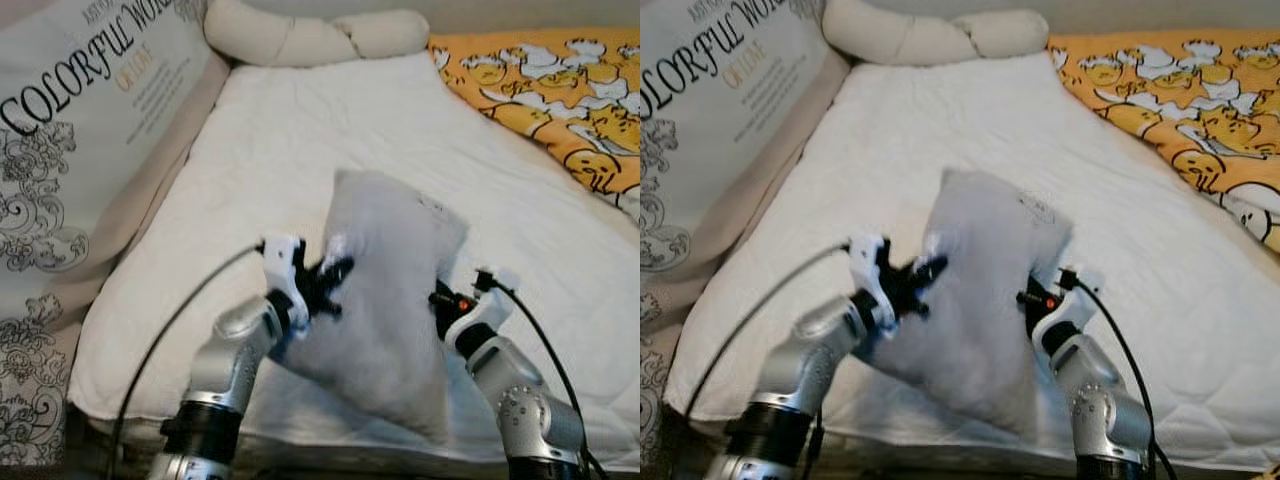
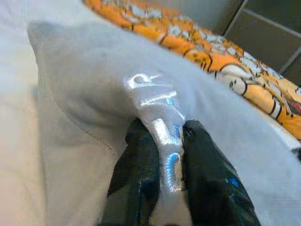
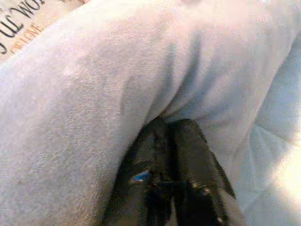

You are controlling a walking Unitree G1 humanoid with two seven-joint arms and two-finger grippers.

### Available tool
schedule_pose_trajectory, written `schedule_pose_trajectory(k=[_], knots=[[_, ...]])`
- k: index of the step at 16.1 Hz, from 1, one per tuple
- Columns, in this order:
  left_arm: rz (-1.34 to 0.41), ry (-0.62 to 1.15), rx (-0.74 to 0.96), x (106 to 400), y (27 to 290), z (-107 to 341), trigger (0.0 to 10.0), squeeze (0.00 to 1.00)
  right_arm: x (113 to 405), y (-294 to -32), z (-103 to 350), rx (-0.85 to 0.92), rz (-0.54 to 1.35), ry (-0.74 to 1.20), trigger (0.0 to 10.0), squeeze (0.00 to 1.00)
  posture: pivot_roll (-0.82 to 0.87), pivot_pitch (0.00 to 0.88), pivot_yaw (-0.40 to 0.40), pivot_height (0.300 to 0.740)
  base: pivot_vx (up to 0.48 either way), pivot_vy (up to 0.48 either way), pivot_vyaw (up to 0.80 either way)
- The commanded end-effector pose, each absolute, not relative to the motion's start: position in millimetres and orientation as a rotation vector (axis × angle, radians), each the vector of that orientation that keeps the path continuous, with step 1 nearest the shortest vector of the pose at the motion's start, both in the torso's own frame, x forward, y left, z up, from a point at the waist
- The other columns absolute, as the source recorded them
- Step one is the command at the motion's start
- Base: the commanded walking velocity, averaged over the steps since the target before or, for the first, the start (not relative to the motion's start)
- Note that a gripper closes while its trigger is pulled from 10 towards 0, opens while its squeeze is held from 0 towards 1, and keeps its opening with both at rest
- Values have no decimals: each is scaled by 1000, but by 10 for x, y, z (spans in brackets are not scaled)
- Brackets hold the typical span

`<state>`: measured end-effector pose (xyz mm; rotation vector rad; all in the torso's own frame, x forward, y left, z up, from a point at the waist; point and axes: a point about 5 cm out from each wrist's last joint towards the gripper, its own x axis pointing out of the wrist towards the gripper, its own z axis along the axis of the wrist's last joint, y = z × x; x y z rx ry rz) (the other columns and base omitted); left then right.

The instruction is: Clean up the room

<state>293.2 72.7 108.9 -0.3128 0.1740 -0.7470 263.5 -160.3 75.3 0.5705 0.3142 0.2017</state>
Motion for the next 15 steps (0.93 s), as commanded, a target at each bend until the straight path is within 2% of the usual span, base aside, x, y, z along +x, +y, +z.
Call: schedule_pose_trajectory(k=[1,3,4,5,6,9,15], knots=[[-785,118,-270,2869,676,1252,0,0,2654,-1525,929,586,240,251,0,0,-126,0,133,740,0,0,0],[-771,77,-238,2861,688,1349,0,0,2661,-1546,978,586,228,228,0,0,-125,0,132,740,0,0,0],[-754,83,-215,2855,700,1375,3373,0,2660,-1565,997,565,217,217,0,0,-124,0,128,740,0,0,0],[-737,101,-153,2856,721,1351,10000,0,2652,-1575,996,540,211,221,10000,0,-124,0,128,740,0,0,0],[-707,114,-90,2868,761,1319,10000,0,2647,-1570,988,534,210,227,10000,0,-126,0,128,740,0,0,0],[-699,107,-91,2866,783,1342,10000,0,2643,-1555,1016,509,216,222,10000,0,-121,0,124,740,0,0,0],[-647,112,-60,2920,840,1354,10000,0,2697,-1522,1044,499,223,217,10000,0,-94,0,110,740,0,334,0]])
